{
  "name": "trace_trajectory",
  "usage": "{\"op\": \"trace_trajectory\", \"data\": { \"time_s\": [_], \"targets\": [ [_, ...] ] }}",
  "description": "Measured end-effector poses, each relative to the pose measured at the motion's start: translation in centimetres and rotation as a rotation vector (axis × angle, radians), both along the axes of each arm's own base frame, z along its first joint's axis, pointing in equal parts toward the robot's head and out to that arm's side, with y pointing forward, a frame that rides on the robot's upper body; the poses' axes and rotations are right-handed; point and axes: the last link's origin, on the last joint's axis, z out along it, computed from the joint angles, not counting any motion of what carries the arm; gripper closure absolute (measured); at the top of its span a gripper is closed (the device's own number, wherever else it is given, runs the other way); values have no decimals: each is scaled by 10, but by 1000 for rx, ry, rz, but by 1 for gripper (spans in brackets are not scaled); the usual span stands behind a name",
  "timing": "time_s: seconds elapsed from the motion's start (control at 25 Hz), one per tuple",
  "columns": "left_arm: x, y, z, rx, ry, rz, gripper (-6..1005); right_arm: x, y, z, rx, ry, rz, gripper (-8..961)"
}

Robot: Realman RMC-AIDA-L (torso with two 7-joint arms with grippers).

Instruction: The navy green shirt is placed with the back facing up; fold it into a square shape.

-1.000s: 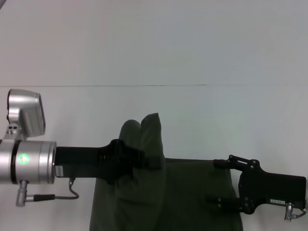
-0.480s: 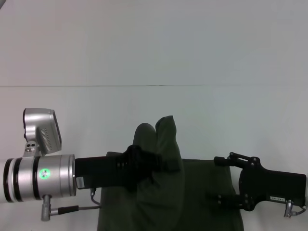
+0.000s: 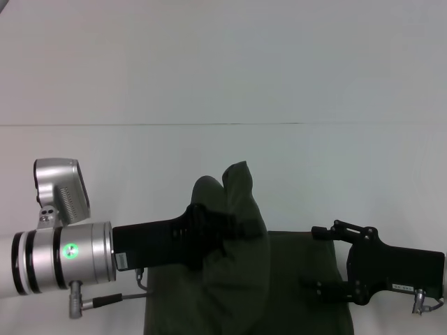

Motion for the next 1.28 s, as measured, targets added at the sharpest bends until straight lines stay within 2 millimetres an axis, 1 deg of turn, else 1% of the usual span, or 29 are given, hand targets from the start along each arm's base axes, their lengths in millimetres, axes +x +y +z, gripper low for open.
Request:
{"op": "trace_trajectory", "data": {
  "time_s": [0.16, 0.36, 0.44, 0.52, 0.72, 0.88, 0.92, 0.96, 1.04, 1.16, 1.28],
  "targets": [
    [-1, -1, -4, 8, 4, 0, 956, 1, 0, 0, 3, -3, -4, 54],
    [2, -5, -18, 15, 2, -3, 953, 1, 1, 0, 5, -9, -5, 53],
    [2, -7, -27, 8, 2, 25, 950, 1, 2, 0, 6, -10, -5, 53],
    [-1, -8, -32, 12, 2, 60, 948, 1, 2, 0, 8, -10, -5, 53],
    [-4, -8, -29, 28, -17, 89, 942, 2, 3, 0, 14, -16, -11, 54],
    [-11, -8, -22, 55, -37, 109, 776, 7, 3, 3, 32, -31, -23, 53],
    [-12, -8, -19, 70, -44, 108, 734, 10, 4, 7, 51, -39, -33, 53],
    [-13, -8, -15, 89, -52, 105, 656, 10, 4, 7, 51, -39, -33, 53],
    [-16, -8, -7, 129, -66, 84, 500, 15, 4, 14, 79, -43, -53, 53],
    [-25, -10, 15, 211, -95, 47, 416, 25, 3, 27, 139, -32, -98, 53],
    [-36, -10, 36, 262, -76, -1, 333, 30, 6, 42, 190, 20, -176, 53]
  ]
}}
